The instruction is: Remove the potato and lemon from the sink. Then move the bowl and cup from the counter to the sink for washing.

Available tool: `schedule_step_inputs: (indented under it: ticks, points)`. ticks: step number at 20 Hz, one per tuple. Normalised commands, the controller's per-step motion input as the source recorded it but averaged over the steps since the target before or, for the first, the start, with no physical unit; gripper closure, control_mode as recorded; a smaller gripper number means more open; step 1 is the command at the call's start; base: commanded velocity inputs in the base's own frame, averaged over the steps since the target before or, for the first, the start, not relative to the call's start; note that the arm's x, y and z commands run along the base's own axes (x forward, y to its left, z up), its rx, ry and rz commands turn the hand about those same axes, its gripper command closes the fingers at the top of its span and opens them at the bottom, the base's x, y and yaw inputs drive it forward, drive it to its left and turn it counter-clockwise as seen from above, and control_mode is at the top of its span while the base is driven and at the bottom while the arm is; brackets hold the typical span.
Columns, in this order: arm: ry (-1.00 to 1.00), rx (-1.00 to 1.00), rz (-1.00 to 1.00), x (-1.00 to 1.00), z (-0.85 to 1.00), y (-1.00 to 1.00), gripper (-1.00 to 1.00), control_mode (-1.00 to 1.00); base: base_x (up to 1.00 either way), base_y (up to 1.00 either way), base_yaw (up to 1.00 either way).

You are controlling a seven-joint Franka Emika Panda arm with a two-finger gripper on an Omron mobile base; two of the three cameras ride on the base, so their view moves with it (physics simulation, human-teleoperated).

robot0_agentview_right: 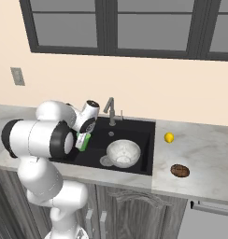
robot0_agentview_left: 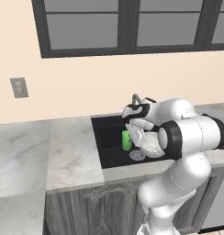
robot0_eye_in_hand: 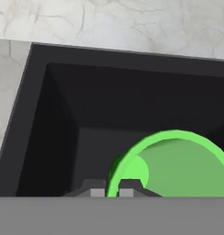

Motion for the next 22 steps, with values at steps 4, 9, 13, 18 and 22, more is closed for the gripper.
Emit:
schedule_step_inputs:
  ticks: [4, 9, 13, 18, 22]
  points:
    - [-0.1, 0.0, 0.0, 0.0, -0.15, 0.01, 1.0, -1.0, 0.0, 0.0, 0.0]
    - [-0.06, 0.0, 0.0, 0.03, -0.15, 0.0, 1.0, -1.0, 0.0, 0.0, 0.0]
    - [0.0, 0.0, 0.0, 0.07, -0.16, 0.0, 1.0, -1.0, 0.0, 0.0, 0.0]
    - [0.0, 0.0, 0.0, 0.11, -0.15, 0.0, 1.0, -1.0, 0.0, 0.0, 0.0]
    - [0.0, 0.0, 0.0, 0.15, -0.15, 0.0, 1.0, -1.0, 0.0, 0.0, 0.0]
